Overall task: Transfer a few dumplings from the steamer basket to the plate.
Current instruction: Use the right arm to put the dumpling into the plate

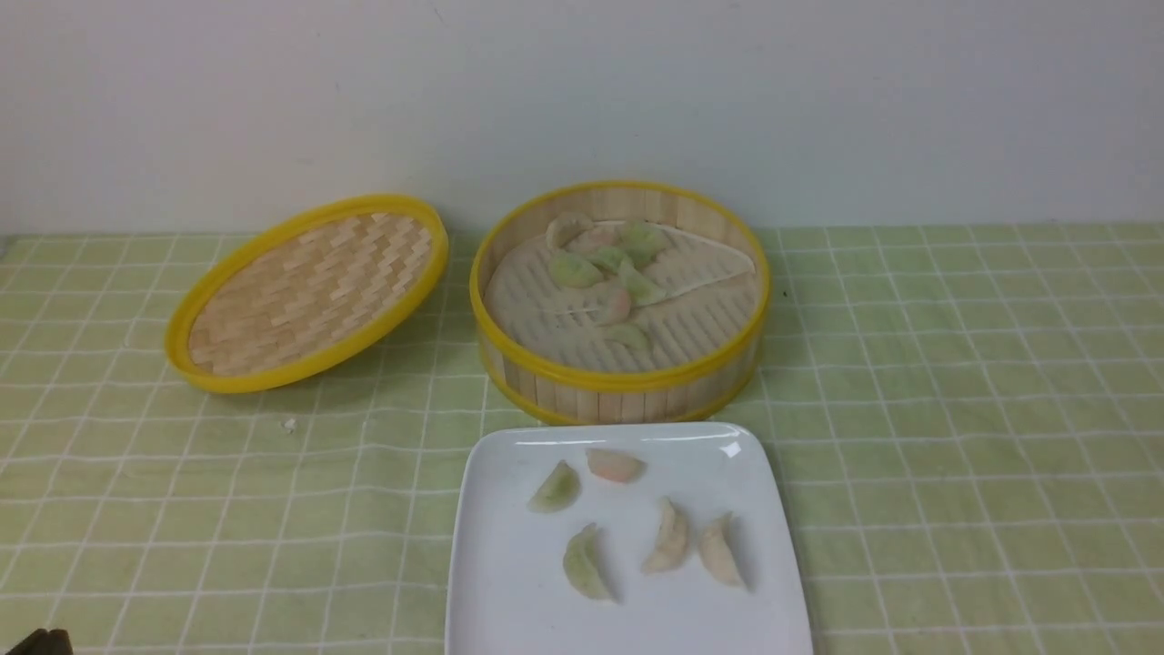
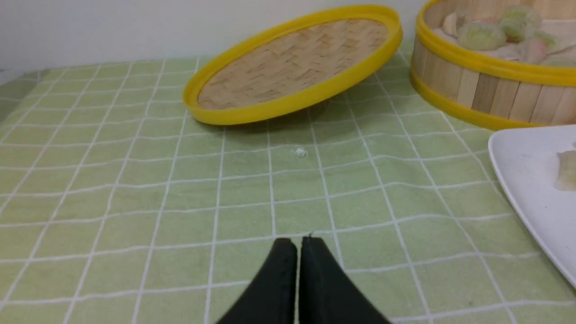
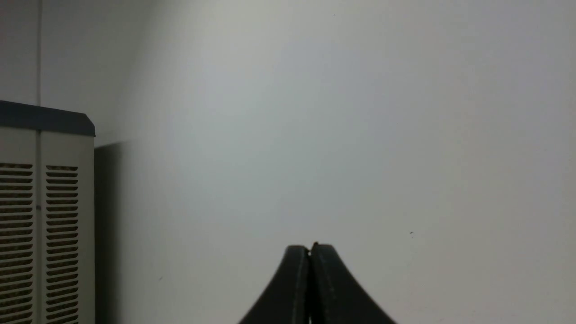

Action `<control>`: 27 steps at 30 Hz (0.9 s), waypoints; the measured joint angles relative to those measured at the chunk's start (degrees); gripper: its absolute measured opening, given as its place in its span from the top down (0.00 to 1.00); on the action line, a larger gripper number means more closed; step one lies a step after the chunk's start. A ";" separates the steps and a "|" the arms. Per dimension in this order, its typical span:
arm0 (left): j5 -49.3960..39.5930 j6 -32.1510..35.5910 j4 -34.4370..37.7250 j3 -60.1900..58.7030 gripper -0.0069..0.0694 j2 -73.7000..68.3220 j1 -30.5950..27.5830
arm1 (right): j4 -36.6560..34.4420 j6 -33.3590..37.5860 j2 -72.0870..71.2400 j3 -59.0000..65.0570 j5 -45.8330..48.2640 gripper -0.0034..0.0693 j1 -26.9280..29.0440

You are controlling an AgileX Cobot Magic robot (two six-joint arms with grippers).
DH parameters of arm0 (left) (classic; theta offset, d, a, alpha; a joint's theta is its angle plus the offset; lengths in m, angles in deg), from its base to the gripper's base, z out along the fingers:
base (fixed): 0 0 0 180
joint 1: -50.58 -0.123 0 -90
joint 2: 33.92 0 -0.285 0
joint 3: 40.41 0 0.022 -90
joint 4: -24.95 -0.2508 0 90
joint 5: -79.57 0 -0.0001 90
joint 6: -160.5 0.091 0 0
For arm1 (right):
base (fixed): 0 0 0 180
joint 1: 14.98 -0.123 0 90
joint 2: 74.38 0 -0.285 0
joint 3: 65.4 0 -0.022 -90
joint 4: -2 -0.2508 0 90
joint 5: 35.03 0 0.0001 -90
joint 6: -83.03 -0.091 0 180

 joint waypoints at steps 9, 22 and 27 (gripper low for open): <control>-2.48 0.00 0.02 -0.07 0.92 0.00 0.00 | 0.00 0.00 0.00 0.00 0.00 0.97 0.00; -2.55 0.00 0.07 -0.07 0.92 0.00 0.00 | 0.00 0.00 0.00 0.00 0.00 0.97 0.00; -2.55 0.00 0.07 -0.07 0.92 0.00 0.00 | 0.00 0.00 0.00 0.00 0.00 0.97 0.00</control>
